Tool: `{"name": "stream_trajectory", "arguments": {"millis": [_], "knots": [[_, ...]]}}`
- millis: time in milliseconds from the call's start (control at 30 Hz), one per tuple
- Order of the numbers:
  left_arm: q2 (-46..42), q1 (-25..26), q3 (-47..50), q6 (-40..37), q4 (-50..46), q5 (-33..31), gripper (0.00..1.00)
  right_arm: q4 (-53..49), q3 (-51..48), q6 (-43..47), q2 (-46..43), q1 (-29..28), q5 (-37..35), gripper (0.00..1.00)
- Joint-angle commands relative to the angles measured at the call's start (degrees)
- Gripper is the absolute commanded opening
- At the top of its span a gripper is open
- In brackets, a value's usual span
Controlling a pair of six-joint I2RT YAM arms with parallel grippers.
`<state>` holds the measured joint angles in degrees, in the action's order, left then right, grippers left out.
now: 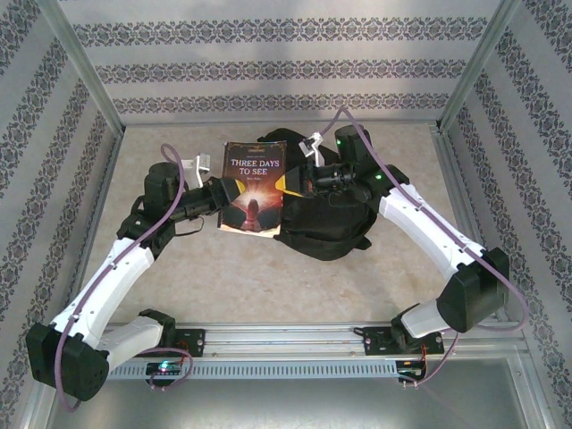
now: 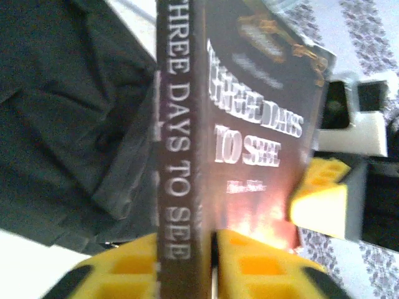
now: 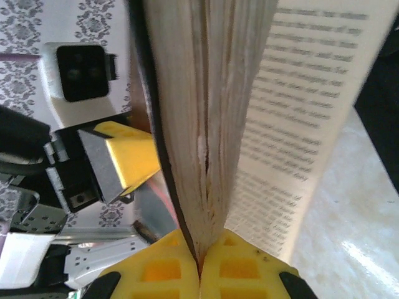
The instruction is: Pack the student bag
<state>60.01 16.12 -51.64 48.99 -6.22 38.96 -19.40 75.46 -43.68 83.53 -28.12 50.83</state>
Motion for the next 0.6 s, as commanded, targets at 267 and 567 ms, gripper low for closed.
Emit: {"name": "stream_trajectory", "arguments": {"millis": [267, 567], "knots": [[-1.80, -0.11, 5.22, 10.79, 25.24, 4.01, 0.00, 10.80, -6.02, -12.42, -2.45, -0.56, -5.46, 0.77], [-3.01, -0.26, 7.43, 15.13, 29.74, 1.48, 0.00, 39.57, -14.40, -31.99, 1.13, -1.92, 1.84, 0.85]]}}
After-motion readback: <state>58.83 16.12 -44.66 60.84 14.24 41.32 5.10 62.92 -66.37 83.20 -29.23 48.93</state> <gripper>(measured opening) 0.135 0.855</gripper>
